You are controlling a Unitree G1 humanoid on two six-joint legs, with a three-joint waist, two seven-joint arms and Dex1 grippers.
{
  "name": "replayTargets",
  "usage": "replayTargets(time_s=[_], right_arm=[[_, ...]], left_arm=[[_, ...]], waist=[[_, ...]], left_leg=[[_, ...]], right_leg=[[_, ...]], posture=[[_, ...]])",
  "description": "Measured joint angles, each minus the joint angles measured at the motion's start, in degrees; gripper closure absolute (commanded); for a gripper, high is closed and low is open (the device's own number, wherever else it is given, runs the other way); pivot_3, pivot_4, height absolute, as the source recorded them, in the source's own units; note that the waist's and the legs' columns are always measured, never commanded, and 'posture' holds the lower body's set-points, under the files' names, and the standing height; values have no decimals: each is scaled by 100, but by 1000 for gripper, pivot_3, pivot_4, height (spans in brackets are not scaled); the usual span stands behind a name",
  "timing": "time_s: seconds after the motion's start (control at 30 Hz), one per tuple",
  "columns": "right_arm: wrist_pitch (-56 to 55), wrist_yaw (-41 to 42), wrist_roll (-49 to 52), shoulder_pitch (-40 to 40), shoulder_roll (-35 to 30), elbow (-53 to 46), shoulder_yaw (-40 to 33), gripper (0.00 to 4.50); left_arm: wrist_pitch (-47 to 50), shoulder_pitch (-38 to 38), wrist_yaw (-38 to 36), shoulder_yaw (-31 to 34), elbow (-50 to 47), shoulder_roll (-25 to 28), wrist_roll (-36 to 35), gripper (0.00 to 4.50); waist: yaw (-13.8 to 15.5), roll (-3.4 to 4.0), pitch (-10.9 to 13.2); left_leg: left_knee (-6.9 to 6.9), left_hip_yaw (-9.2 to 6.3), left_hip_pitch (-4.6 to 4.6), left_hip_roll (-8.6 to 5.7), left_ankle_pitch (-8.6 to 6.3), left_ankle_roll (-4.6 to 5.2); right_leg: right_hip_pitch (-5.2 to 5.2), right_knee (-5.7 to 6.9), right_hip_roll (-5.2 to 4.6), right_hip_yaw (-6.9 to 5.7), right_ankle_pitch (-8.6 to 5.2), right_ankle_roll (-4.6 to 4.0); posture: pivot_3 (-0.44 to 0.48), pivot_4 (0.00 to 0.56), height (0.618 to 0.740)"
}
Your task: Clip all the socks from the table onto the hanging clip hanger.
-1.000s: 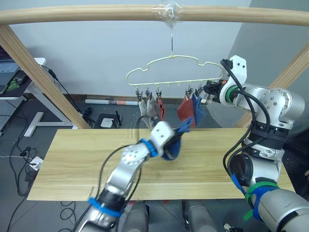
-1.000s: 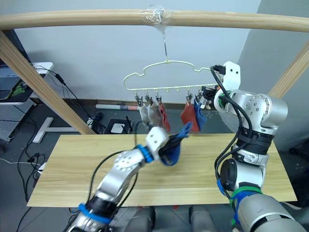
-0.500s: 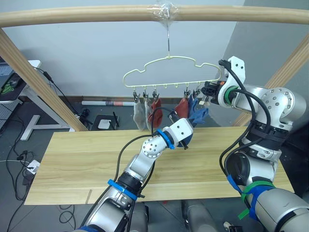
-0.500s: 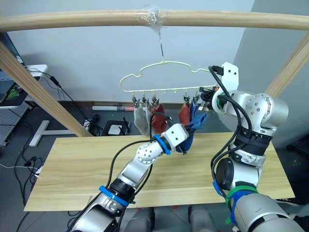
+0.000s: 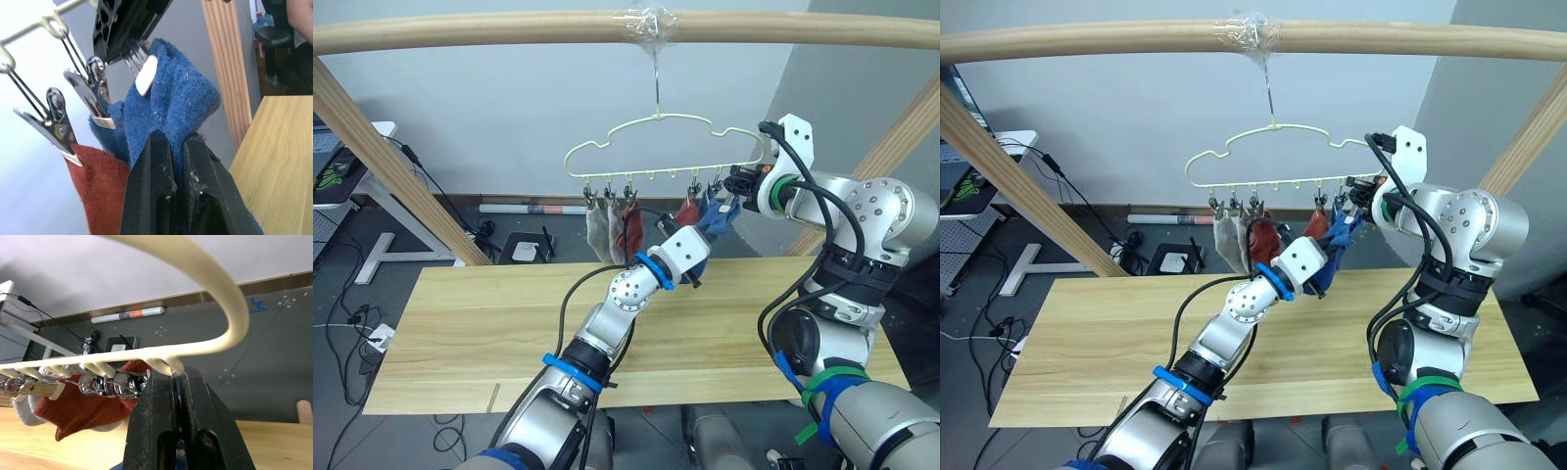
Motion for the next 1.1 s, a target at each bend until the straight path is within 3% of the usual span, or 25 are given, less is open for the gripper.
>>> replayTargets(time_s=[0.1, 0.27, 0.43, 0.6, 0.7, 0.8, 1.1], right_arm=[[13, -33, -11, -10, 54, 0, -67, 3658], [20, -97, -88, -6, 41, 10, -200, 1669], [20, -42, -97, -7, -20, 10, -312, 50], [18, 231, 45, -3, -249, -159, -295, 50], [-245, 516, 108, 310, -765, -513, 188, 50], [-551, 769, 193, 674, -1094, -828, 644, 50], [-966, 870, 241, 1065, -1191, -1266, 897, 6]], left_arm=[[0, -9, 0, 0, 8, -65, 6, 4500], [0, -24, -21, 17, 7, -96, 1, 4500], [89, -67, -146, 61, 7, -247, -155, 4500], [433, -146, -340, 196, 5, -533, -561, 4500], [1007, -188, -457, 490, 3, -867, -1162, 4500], [1447, -253, -424, 788, 102, -868, -1566, 4500], [1968, -462, -471, 1199, 551, -863, -2252, 2048]], waist=[[-1, 0, 0], [-43, 1, 0], [-128, 1, 1], [-184, 1, 1], [-186, 5, 3], [-230, 4, 3], [-274, 5, 3]], left_leg=[[0, 0, 0, 0, 0, 0], [-1, 2, -1, 0, 0, 0], [-1, 2, -1, 0, 0, 0], [-2, 3, 2, 1, 0, 0], [0, 3, -1, 1, 0, 0], [0, 6, 1, 1, 0, 0], [0, 6, 0, 1, 0, 0]], right_leg=[[0, 0, 0, 0, 1, -1], [-3, 1, 0, 1, 2, -4], [-3, 2, 0, 2, 2, -3], [-3, 3, 2, 2, -2, 4], [-3, 1, 2, 3, -3, 6], [-3, 1, 2, 6, -4, 8], [-4, 0, 3, 5, -3, 8]], posture=[[-114, 204, 740], [-114, 204, 740], [-118, 204, 740], [-130, 205, 740], [-130, 205, 740], [-146, 205, 740], [-158, 203, 740]])
